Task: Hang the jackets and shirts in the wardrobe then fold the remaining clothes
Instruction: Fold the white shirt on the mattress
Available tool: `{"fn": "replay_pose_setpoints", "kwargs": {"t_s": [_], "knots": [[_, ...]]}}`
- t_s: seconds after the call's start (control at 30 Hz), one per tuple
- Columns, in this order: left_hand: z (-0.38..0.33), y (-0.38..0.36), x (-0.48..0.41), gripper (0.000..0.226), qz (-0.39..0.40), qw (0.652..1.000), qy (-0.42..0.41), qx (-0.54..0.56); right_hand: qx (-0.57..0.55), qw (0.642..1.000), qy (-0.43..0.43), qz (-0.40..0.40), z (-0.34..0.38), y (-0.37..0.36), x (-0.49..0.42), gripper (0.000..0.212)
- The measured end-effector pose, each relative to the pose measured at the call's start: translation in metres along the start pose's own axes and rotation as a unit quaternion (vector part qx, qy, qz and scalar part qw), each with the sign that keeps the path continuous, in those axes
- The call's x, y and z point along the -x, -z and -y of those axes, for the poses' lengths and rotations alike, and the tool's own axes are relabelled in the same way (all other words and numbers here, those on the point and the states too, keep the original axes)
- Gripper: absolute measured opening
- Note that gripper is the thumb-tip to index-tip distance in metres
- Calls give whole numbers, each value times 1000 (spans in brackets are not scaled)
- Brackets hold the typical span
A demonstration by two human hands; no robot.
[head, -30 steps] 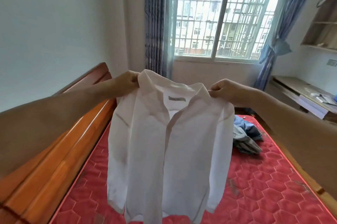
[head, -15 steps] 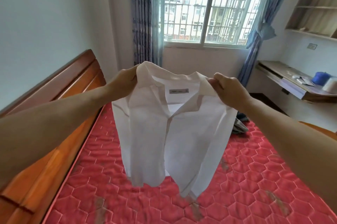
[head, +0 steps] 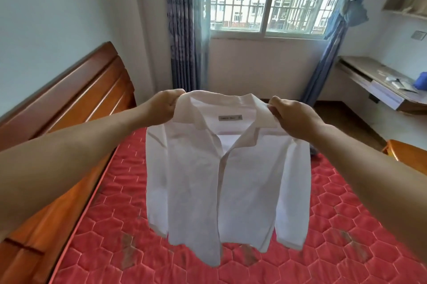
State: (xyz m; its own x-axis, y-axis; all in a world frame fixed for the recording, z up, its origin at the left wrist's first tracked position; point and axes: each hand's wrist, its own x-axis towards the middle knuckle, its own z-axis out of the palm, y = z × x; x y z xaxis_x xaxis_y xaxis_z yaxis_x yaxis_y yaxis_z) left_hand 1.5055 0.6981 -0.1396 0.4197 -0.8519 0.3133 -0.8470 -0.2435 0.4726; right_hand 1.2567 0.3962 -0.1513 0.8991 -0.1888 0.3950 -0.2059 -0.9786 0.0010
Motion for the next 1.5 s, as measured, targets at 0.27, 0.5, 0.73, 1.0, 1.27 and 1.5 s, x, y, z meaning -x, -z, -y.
{"fn": "replay_pose_setpoints", "kwargs": {"t_s": [0.27, 0.5, 0.73, 1.0, 1.27, 1.5], "knots": [[65, -118, -27, 18, 108, 979, 173, -8, -39, 980, -37, 191, -60, -131, -17, 15], [121, -206, -48, 30, 142, 941, 298, -71, -52, 960, -86, 261, -97, -235, -32, 24], [179, -279, -83, 20, 68, 909, 410, -22, -127, 925, -240, 266, -106, -318, -65, 22], [282, -367, -141, 23, -21, 887, 447, 113, -311, 837, -400, 208, -143, -460, -112, 26], [391, -471, -207, 26, -63, 875, 442, 185, -413, 758, -474, 174, -182, -603, -155, 26], [461, -558, -228, 57, -43, 866, 444, 228, -463, 715, -489, 187, -206, -721, -156, 48]]}}
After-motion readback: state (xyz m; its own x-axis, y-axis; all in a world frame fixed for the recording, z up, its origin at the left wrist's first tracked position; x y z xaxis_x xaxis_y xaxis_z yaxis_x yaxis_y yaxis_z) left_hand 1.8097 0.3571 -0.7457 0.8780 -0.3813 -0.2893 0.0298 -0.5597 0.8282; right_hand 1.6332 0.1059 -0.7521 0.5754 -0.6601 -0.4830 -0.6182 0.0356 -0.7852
